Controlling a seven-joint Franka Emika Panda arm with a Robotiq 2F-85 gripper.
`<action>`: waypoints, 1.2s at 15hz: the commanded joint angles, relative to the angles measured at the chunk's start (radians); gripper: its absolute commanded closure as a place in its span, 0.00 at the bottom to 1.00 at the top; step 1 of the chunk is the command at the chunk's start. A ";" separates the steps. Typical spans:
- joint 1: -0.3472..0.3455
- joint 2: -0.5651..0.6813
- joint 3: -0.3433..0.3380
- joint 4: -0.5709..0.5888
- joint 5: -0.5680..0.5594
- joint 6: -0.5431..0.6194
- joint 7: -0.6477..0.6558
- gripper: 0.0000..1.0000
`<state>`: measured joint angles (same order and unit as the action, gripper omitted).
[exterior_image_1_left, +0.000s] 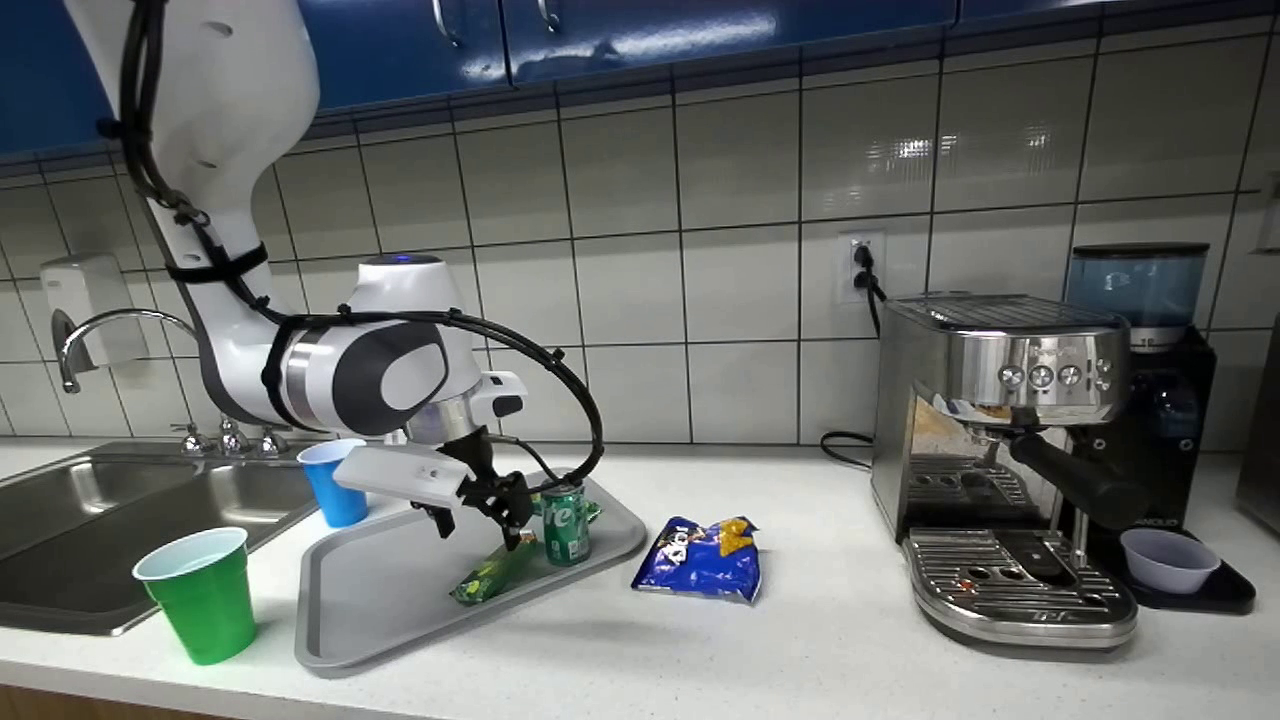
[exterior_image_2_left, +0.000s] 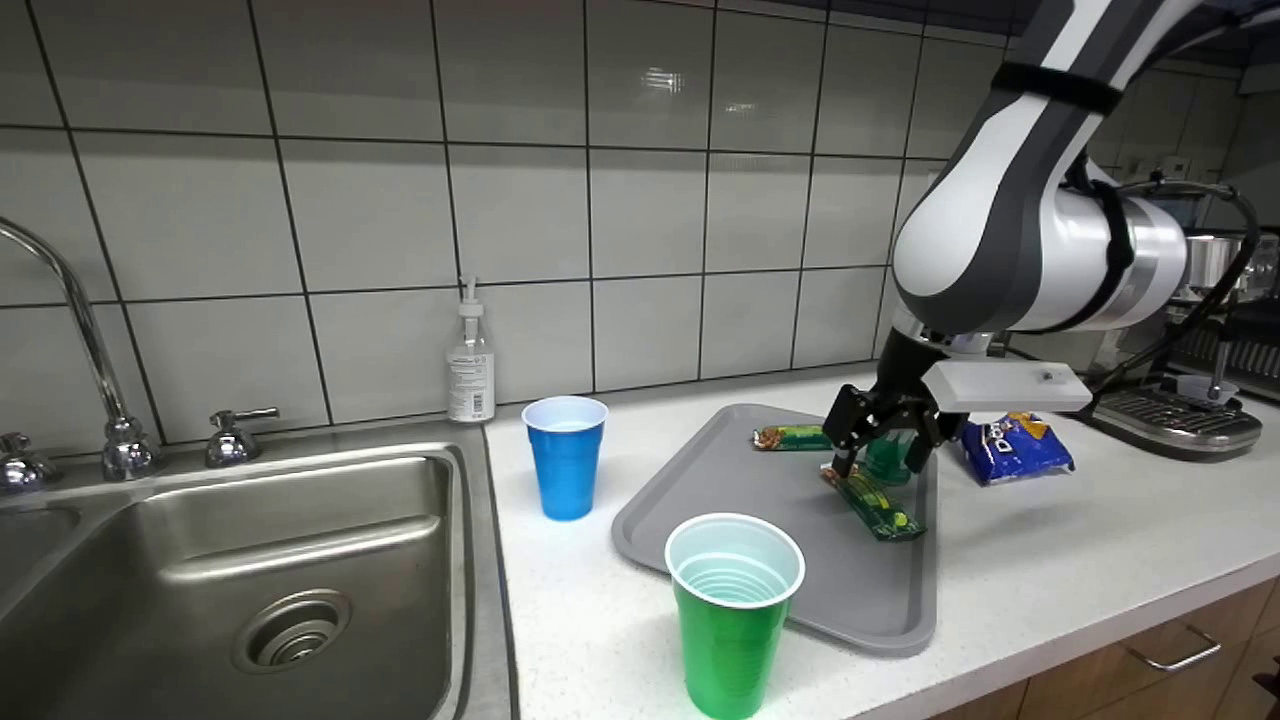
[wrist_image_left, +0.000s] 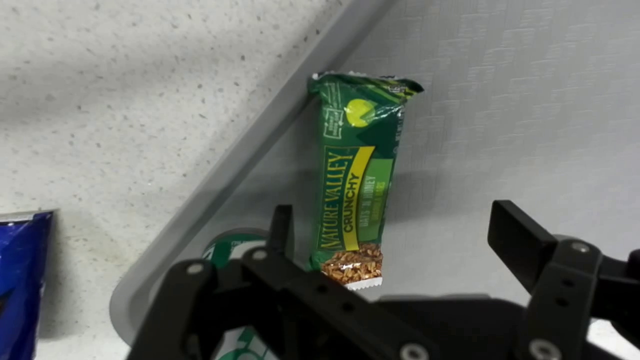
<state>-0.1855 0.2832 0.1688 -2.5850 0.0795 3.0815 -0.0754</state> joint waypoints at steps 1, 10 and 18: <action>0.011 0.000 -0.008 0.001 0.009 -0.001 -0.004 0.00; 0.024 -0.013 -0.015 -0.012 0.005 0.005 0.003 0.00; 0.128 -0.132 -0.073 -0.129 -0.045 0.079 0.013 0.00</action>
<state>-0.1067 0.2401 0.1401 -2.6426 0.0690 3.1420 -0.0754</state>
